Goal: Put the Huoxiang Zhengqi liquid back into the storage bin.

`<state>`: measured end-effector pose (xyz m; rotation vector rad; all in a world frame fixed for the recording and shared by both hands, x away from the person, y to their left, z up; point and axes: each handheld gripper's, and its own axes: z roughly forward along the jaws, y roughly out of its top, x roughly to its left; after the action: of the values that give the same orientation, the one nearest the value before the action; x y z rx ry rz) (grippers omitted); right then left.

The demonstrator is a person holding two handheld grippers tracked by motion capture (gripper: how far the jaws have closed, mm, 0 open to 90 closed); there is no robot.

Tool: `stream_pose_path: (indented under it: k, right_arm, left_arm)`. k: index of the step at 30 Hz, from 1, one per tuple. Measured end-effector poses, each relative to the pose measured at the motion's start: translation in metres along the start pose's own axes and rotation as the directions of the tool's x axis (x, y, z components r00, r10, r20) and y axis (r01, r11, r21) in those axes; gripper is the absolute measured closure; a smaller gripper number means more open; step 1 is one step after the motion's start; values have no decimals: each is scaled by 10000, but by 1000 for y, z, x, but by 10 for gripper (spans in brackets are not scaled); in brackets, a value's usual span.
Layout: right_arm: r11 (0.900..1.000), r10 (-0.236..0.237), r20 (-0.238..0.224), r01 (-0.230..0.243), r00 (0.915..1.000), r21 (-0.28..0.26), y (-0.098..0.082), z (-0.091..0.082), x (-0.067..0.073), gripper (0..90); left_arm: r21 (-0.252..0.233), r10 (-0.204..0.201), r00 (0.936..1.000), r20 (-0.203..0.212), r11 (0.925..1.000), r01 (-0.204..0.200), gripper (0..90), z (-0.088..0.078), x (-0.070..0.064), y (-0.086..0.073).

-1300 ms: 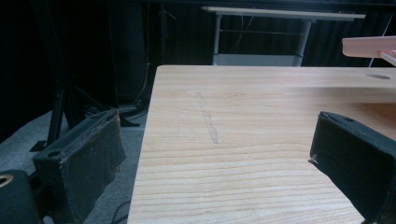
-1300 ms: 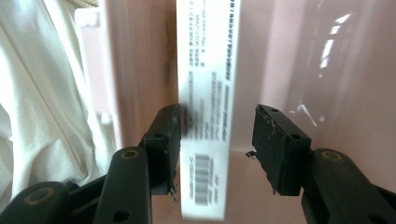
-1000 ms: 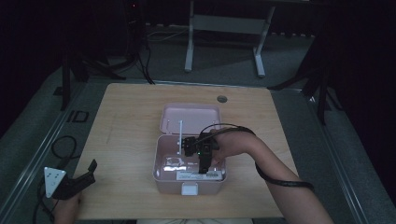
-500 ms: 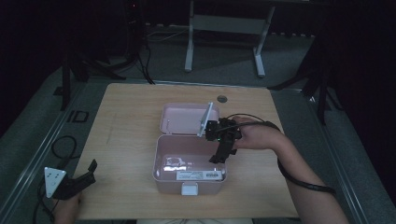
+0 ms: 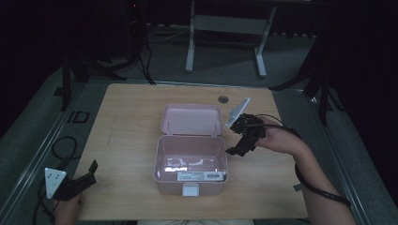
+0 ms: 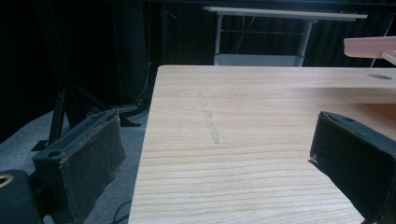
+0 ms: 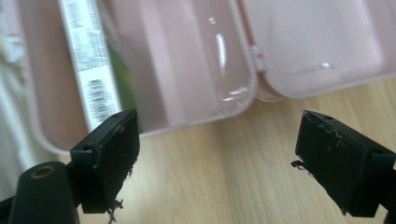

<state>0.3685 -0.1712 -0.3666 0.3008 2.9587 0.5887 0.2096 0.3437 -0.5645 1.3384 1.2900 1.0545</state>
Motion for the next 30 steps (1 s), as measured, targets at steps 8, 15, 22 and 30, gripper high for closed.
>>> stream_pose_path:
  k: [8,15,22,30]
  right_arm:
    - [9954,768,557,-733,9955,-623,-32,23,-12,130]
    - [9628,2143,1034,-1922,9713,-1900,-59,60,-22,128]
    - [9320,2879,1393,-2438,9475,-2682,-81,96,-25,121]
    - [8573,4370,2399,-3207,8669,-4027,-111,118,-35,115]
  left_arm:
    - [-12,-8,10000,-3,10000,8,30,0,0,0]
    - [-9,-28,10000,26,10000,28,30,0,0,0]
    - [-5,-12,10000,23,10000,12,30,0,0,0]
    - [20,3,10000,13,10000,-3,30,0,0,0]
